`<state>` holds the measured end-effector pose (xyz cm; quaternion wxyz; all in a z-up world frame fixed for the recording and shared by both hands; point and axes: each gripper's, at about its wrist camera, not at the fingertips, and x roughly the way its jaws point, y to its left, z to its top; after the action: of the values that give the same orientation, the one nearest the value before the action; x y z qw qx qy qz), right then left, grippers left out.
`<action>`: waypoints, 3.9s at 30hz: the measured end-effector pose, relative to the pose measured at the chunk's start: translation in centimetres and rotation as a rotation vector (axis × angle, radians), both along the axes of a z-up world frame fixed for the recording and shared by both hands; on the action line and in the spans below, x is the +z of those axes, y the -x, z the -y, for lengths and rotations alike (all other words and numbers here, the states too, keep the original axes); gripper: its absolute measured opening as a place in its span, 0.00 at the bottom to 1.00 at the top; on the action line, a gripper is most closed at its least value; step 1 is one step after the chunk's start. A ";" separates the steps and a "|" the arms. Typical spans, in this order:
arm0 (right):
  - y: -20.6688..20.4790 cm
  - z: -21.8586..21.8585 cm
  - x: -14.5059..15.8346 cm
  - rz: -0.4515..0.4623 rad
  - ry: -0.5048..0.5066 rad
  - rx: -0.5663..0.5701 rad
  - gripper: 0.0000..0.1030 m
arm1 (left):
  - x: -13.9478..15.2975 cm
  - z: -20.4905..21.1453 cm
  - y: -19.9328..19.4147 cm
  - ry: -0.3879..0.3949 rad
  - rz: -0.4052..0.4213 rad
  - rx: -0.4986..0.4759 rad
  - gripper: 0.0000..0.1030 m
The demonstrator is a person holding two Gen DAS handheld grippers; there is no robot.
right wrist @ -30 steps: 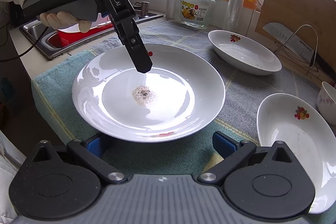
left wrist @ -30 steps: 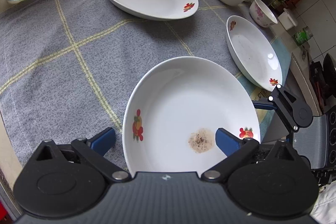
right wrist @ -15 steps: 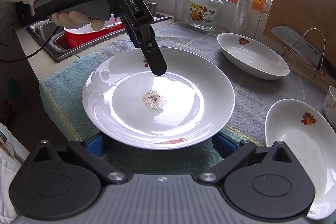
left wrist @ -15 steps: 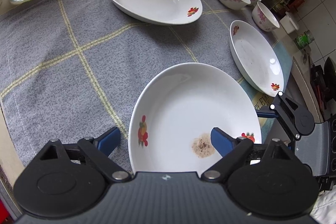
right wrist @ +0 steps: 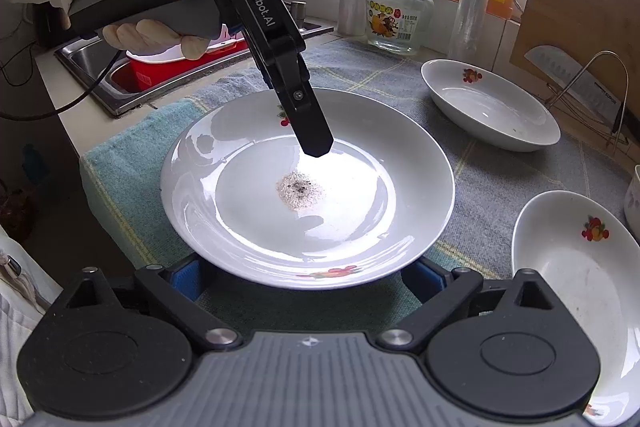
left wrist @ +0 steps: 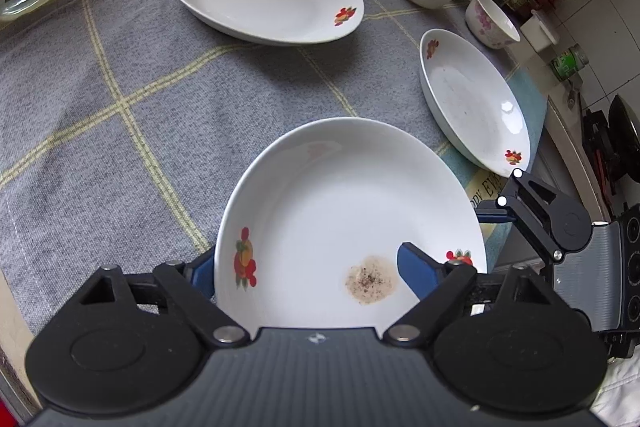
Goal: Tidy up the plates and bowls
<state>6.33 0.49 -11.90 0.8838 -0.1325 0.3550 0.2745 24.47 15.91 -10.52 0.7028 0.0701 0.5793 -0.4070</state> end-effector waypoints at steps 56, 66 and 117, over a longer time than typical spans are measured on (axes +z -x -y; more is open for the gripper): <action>-9.0 -6.8 0.9 -0.006 0.037 0.019 0.97 | 1.6 -6.3 -6.5 -0.018 0.169 0.098 0.85; -9.7 -7.1 0.5 -0.030 0.036 0.014 0.97 | 0.9 -6.7 -7.2 -0.014 0.159 0.107 0.85; 2.5 11.0 4.8 0.104 0.105 -0.455 1.00 | 6.9 8.5 11.7 0.076 0.709 0.288 1.00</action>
<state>3.83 -10.52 -7.06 0.9318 -0.1089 0.3435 0.0422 12.80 7.45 -3.67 0.9115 0.0986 0.2887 -0.2758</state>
